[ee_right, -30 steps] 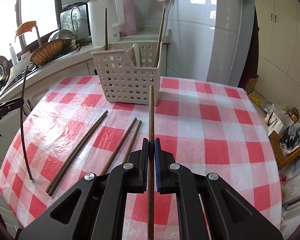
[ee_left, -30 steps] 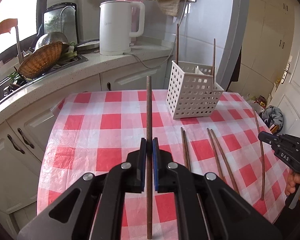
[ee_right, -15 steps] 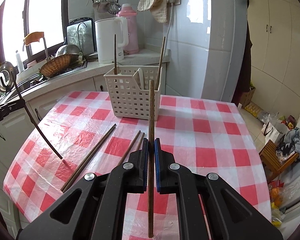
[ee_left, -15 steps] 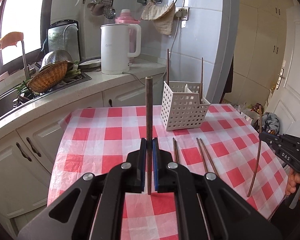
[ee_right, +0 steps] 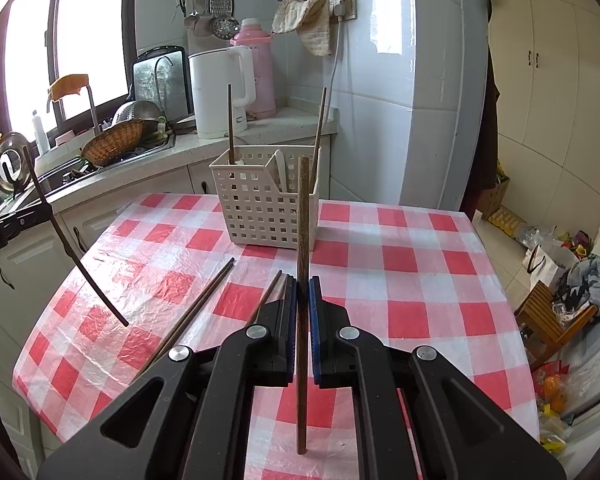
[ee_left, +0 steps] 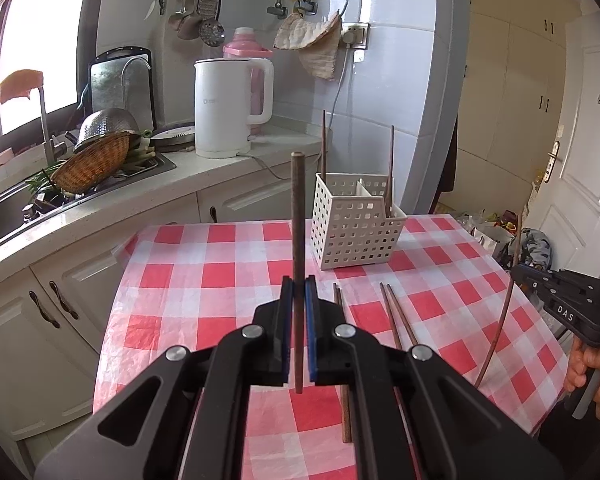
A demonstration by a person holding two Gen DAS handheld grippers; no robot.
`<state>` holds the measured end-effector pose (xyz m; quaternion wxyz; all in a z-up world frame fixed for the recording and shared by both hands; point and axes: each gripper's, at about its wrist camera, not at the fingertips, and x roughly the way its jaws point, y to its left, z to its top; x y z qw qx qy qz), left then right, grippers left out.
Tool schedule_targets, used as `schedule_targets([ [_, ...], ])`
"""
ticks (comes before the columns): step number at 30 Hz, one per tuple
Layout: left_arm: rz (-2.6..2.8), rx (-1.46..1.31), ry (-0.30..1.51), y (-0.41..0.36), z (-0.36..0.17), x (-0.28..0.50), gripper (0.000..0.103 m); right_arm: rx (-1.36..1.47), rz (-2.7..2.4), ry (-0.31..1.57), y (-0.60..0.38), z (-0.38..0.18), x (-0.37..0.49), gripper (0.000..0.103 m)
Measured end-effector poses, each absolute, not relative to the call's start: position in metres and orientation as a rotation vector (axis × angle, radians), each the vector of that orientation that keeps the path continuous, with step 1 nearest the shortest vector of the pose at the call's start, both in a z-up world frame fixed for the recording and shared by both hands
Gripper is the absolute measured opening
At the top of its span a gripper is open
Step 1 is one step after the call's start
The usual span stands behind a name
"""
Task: Organize utensils
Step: 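Lower both chopsticks into the caddy and open both tools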
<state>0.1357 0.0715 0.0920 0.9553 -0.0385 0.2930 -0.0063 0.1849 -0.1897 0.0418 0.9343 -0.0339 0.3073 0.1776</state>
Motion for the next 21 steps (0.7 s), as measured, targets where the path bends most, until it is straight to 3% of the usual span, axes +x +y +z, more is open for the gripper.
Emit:
schedule_targets([
  [21, -0.083, -0.077, 0.600, 0.064, 0.114, 0.172, 0.006, -0.089, 0.359, 0.610, -0.185, 0.068, 0.216, 0.006],
])
